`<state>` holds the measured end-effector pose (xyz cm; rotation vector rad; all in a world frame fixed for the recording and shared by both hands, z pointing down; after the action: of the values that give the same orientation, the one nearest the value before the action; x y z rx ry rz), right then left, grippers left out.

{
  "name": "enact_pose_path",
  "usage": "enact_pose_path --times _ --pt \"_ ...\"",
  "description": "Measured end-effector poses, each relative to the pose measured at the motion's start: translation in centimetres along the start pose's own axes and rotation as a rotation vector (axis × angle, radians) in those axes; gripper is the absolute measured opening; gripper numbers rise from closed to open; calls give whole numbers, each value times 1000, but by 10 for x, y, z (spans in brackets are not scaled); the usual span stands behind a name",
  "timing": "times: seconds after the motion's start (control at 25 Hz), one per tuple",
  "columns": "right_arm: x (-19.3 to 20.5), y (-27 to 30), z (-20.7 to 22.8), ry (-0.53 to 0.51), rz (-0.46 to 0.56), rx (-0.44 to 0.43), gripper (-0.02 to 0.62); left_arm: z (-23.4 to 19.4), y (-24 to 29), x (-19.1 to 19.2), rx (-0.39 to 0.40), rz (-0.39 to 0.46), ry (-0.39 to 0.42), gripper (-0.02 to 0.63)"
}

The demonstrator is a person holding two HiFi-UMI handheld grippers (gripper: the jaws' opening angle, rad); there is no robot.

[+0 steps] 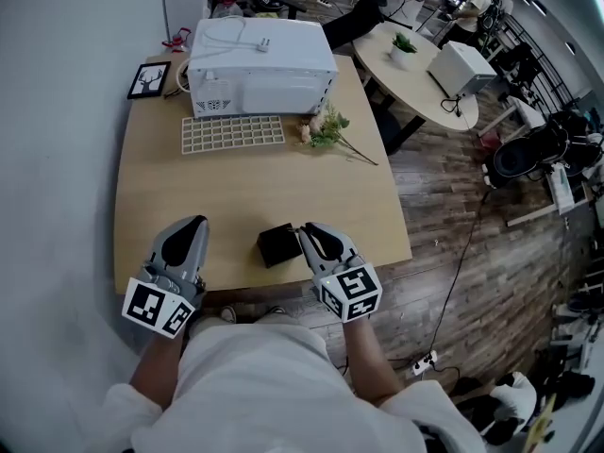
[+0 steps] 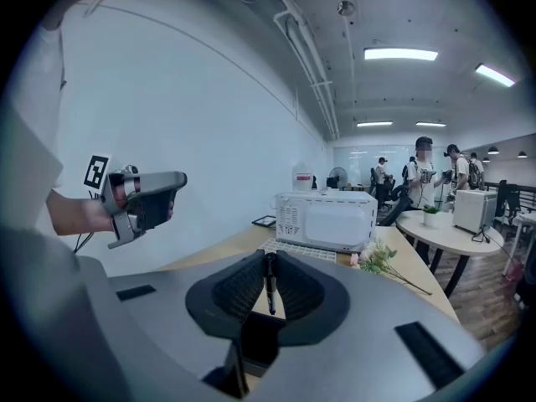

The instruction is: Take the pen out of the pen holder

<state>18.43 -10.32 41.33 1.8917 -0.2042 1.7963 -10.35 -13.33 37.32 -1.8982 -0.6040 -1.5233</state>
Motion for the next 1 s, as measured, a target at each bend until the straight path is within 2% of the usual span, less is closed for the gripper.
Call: enact_pose_path --times 0.6,0.84,1.0 --pt "-77 -60 34 23 246 80 46 -3 16 -20 -9 49 41 12" --pt "-98 -88 46 14 328 147 46 -10 19 -29 -15 62 53 12" --pt "-101 -100 53 12 345 199 46 -15 17 -31 -28 68 59 12"
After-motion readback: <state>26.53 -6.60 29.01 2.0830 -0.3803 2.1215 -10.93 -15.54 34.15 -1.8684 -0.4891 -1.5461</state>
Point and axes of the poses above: the fingertips, and each gripper's own axes: y forward along the fingers, z to its right, x out of its underside, the point moved 9 cm from there along -y, backward along the fingers, and after that the axes turned 4 degrees about z, right-handed, at the moved point
